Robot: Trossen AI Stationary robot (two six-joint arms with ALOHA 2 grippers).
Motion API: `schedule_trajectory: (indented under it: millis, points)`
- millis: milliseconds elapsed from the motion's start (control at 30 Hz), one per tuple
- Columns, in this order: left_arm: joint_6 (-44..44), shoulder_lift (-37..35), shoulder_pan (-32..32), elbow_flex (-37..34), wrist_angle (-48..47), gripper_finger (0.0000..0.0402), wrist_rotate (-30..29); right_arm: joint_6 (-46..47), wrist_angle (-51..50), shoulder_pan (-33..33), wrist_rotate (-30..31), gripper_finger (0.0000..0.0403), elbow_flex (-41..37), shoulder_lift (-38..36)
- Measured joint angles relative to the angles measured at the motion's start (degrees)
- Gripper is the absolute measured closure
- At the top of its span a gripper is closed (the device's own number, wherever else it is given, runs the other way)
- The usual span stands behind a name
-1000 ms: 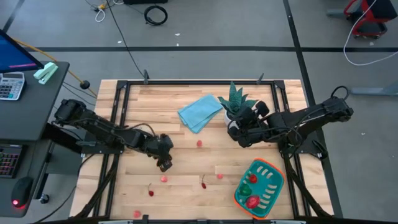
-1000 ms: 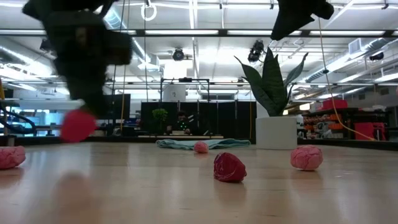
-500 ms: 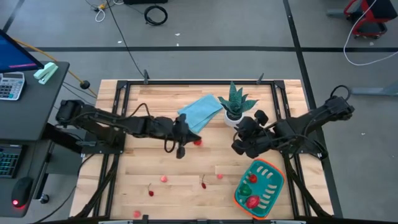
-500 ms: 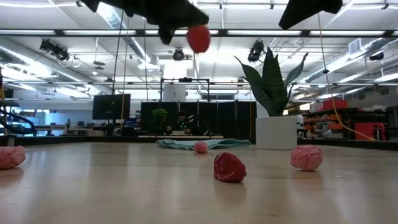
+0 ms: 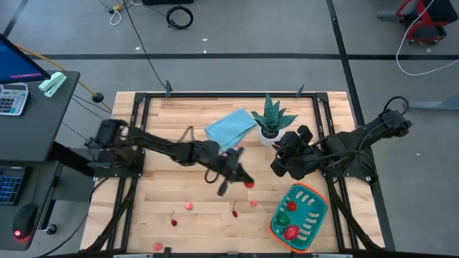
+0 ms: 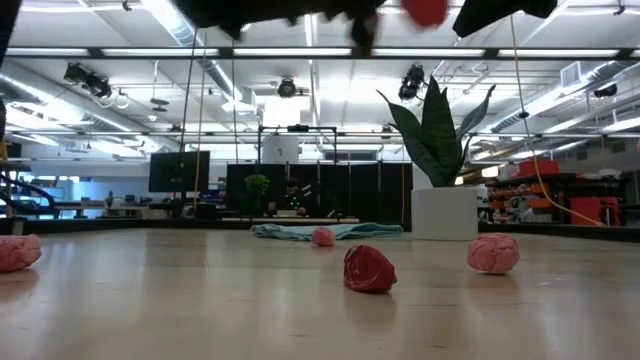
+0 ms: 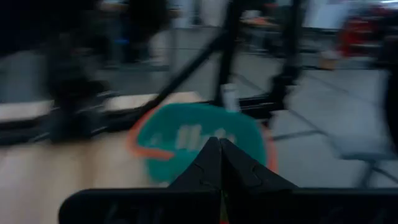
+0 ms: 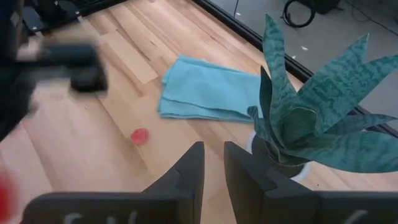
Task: Pick and placing Produce into tupperware
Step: Put the strawberry into the basket
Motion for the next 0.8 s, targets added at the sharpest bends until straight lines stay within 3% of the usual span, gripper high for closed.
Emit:
schedule_trajectory:
  millis: [167,533,667,800]
  points:
    - [0.2,11.7,-0.9,15.7,-5.2,0.0399,7.7,-0.3,-0.2,0.0,0.0,0.0332,0.0,0.0]
    - [10.3,32.6,-4.4,45.0,-20.4,0.0397,7.7,-6.3,-0.6,0.0,0.1,0.0332,0.0,0.0]
    - [10.4,36.9,-5.1,51.1,-25.0,0.0397,7.8,-6.4,-0.7,0.0,0.1,0.0332,0.0,0.0]
    - [10.5,39.1,-5.0,51.6,-25.7,0.0397,7.6,-6.7,-0.7,0.0,0.1,0.0332,0.0,0.0]
